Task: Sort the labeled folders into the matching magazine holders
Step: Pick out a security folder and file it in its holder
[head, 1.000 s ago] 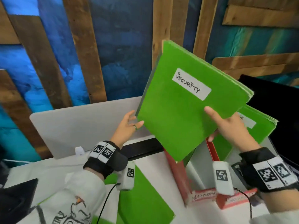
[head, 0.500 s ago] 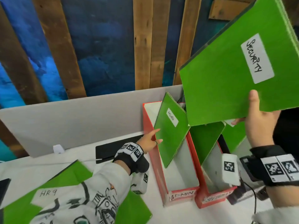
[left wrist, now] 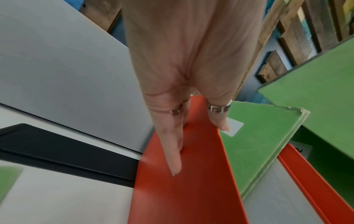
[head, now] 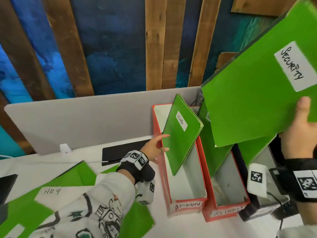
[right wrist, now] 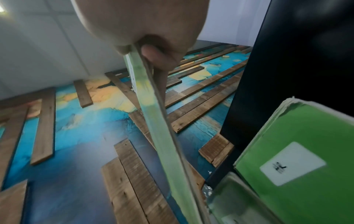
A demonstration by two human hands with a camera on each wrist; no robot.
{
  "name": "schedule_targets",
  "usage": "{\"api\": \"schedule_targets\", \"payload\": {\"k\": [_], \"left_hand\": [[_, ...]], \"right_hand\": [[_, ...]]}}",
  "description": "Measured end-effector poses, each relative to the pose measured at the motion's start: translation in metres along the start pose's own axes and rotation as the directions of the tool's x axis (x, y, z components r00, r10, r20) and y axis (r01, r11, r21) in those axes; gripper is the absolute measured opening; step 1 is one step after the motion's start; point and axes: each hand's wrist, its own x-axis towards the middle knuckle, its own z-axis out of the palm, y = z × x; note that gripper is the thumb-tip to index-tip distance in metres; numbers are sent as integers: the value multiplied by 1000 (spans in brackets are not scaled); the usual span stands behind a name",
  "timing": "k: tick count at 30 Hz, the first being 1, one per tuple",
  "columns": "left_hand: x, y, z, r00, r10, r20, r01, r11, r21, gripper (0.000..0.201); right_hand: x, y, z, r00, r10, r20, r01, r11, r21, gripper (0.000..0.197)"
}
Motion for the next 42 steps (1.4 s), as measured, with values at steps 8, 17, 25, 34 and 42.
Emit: {"api": "schedule_targets", "payload": {"k": [8,17,25,34,42], "left_hand": [[-2,1,4,1000,-18,-4,17,996,-90,53],[-3,-2,2,999,-32,-15,30,992,-120,52],[-12,-1,0,999,-20,50,25,996,-88,62],[-67,-33,-77,988,-126,-93,115,986,-120,44],[-119,-121,-180,925,-329,-192,312,943,-113,31]], "right_hand": [[-85,-25,17,823,-130,553,356,876,-325,36],[-99,46,45,745,322,584,114,801,-588,46],[-105,57,47,744,335,577,91,806,-585,30],[-149,-18,68,759,-467,454,594,783,-187,40],[-277,-32,127,538,-610,582,592,765,254,24]]}}
